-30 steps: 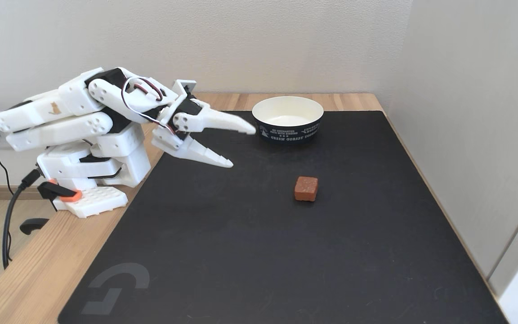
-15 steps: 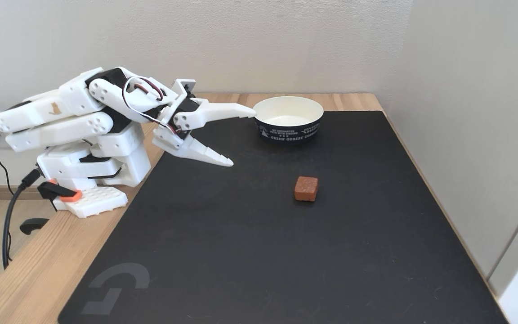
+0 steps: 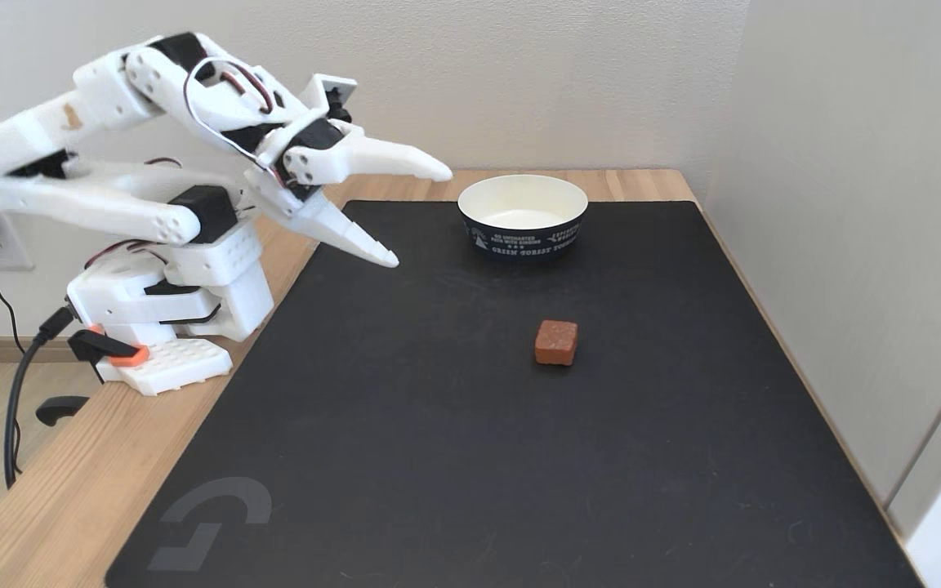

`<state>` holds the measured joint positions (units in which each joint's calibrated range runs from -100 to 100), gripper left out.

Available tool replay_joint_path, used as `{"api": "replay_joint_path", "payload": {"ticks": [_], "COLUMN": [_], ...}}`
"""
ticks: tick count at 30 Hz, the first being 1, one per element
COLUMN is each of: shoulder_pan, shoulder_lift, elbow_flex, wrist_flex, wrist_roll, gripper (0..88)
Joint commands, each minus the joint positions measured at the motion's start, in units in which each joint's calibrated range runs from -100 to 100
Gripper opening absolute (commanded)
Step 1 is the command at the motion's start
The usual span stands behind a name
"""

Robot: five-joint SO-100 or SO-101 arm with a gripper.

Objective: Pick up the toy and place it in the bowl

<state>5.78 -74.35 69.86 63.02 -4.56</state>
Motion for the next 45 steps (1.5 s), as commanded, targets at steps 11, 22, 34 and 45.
{"api": "replay_joint_path", "payload": {"ticks": [11,22,34,45], "shoulder_pan": [-7.75,-6.58,-2.73,-4.07], "shoulder_lift": [73.31,101.07,114.25,113.41], "elbow_flex": [-56.75,-85.5,-92.44,-98.3], "wrist_flex": [3.19,11.83,11.74,12.17], "wrist_roll": [-0.09,-0.56,-0.56,-0.51], "gripper": [43.7,43.7,21.2,2.6]}}
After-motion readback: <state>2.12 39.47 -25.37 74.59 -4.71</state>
